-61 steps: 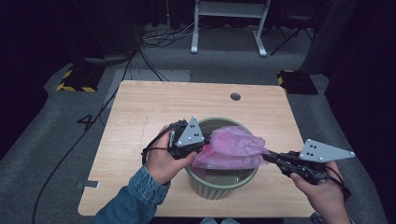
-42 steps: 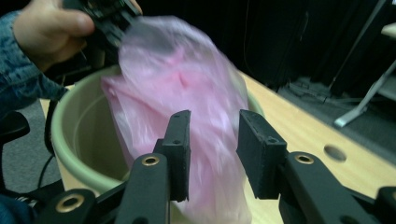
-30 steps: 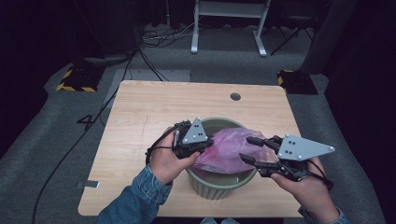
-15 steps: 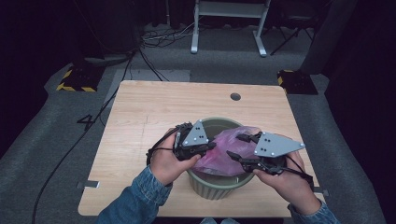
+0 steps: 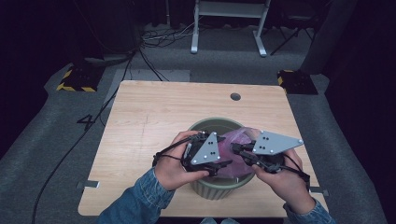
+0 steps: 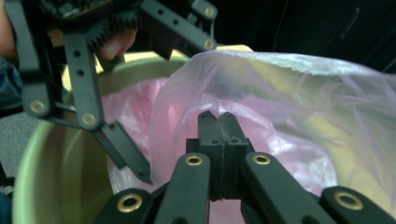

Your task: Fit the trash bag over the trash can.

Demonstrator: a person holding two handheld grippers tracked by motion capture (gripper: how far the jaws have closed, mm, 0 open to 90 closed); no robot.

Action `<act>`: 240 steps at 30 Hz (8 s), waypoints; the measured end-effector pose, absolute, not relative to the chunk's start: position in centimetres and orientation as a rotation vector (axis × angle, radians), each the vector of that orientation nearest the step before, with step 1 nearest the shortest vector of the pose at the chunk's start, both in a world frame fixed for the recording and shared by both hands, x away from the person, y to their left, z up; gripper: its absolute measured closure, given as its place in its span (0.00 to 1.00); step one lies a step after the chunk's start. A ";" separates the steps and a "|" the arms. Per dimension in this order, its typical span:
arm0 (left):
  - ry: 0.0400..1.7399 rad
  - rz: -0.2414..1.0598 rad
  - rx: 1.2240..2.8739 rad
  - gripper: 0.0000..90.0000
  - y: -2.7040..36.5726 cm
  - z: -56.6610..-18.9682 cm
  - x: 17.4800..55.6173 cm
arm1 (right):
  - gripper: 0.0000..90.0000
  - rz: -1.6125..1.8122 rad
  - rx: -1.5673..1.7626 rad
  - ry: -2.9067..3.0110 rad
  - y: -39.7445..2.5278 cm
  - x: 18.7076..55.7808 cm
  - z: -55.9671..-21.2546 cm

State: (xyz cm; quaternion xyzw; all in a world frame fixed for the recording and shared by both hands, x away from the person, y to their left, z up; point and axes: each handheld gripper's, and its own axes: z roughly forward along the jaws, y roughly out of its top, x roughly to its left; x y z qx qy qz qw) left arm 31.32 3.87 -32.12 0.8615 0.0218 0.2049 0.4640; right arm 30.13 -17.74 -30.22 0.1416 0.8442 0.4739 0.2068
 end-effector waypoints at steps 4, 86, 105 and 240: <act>0.097 0.501 2.114 0.84 4.7 -31.9 31.7 | 1.00 1.309 0.404 2.358 -17.9 30.1 -30.2; 0.301 0.431 1.867 0.33 9.8 -29.7 32.6 | 1.00 1.274 0.247 2.393 -19.4 27.7 -30.0; 0.416 0.476 1.979 0.99 10.3 -31.1 33.7 | 0.61 1.346 0.441 2.327 -22.2 27.8 -28.6; 0.743 0.584 1.916 0.99 16.2 -35.5 38.2 | 0.96 1.259 0.923 2.248 -26.9 38.1 -33.9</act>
